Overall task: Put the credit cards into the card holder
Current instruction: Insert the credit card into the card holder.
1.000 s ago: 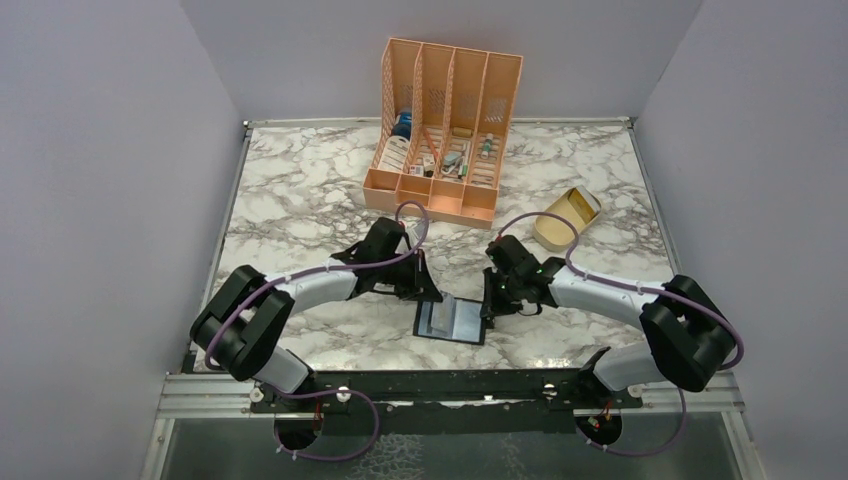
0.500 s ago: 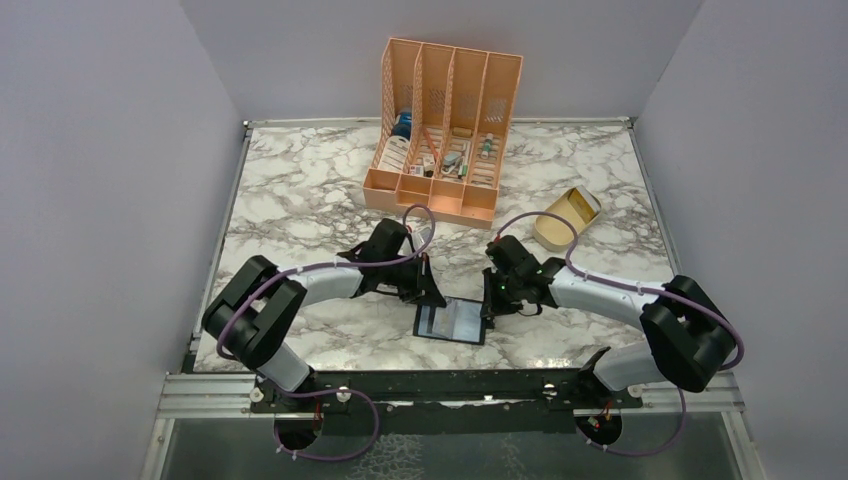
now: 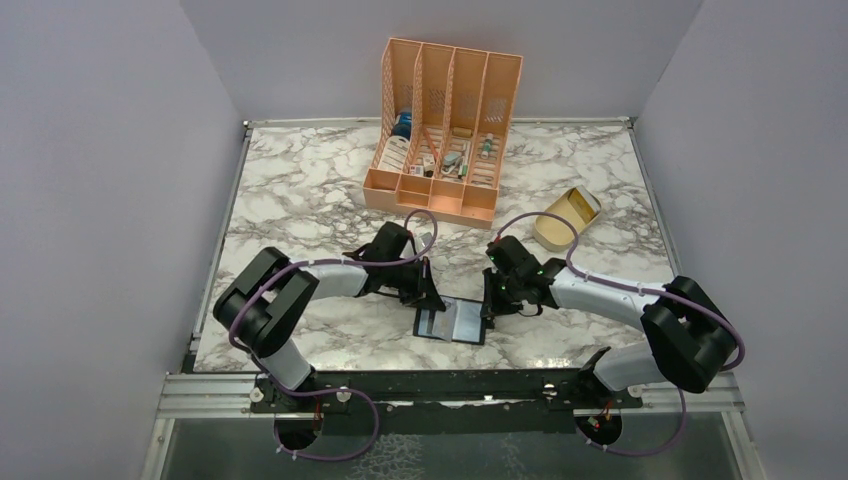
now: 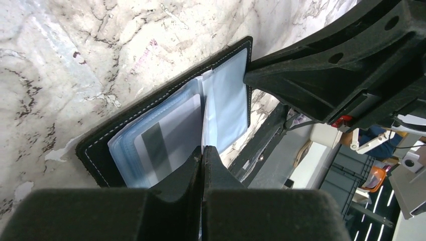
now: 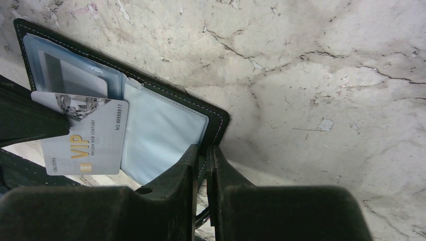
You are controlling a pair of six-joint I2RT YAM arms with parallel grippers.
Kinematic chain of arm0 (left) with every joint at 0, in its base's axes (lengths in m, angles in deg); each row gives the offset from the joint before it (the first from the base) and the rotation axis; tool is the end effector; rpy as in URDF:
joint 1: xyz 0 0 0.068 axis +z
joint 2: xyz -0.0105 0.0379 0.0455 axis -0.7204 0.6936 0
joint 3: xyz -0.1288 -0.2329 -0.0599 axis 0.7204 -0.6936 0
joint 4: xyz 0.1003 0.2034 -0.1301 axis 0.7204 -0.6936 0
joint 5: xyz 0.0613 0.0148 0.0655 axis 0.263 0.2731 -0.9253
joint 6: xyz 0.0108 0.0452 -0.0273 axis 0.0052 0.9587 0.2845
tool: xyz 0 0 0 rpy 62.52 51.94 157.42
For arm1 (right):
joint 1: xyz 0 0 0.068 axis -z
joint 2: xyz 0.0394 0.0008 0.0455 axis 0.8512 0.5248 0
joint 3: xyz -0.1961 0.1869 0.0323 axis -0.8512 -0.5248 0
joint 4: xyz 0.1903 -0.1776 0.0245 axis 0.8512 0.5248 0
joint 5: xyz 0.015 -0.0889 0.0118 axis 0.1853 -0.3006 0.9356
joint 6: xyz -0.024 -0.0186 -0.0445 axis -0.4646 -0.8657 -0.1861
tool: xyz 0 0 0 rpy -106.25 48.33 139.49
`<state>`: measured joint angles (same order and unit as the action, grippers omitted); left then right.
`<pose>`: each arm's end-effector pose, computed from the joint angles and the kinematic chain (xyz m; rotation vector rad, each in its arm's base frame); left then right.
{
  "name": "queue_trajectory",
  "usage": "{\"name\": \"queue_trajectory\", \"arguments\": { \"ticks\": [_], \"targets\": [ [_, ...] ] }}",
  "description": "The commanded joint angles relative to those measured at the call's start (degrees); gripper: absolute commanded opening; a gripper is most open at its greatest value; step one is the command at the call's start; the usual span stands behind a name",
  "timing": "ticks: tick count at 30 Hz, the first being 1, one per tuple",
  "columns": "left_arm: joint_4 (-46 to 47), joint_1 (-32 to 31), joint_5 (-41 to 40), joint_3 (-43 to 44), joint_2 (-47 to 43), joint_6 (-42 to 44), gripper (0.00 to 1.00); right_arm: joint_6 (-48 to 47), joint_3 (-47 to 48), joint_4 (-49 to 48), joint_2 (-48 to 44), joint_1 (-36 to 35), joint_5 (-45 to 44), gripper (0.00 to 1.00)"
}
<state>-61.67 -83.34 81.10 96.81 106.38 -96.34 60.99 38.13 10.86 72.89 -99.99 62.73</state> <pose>0.2196 -0.1955 0.1363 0.1491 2.7302 -1.4056 0.1760 0.1603 0.1502 -0.1073 2.8355 0.4684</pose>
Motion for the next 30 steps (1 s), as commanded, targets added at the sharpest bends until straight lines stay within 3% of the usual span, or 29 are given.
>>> {"name": "queue_trajectory", "arguments": {
  "ticks": [1, 30],
  "targets": [
    [2.1, -0.1, 2.4, 1.4, 1.8, 0.0, 0.0, -1.3, -2.5, -2.2, 1.2, -0.2, -4.0, 0.11],
    [4.7, -0.3, -3.4, 1.1, 6.5, 1.0, 0.0, -1.2, -2.8, -3.0, 2.1, -0.3, -2.9, 0.1]
  ]
}}
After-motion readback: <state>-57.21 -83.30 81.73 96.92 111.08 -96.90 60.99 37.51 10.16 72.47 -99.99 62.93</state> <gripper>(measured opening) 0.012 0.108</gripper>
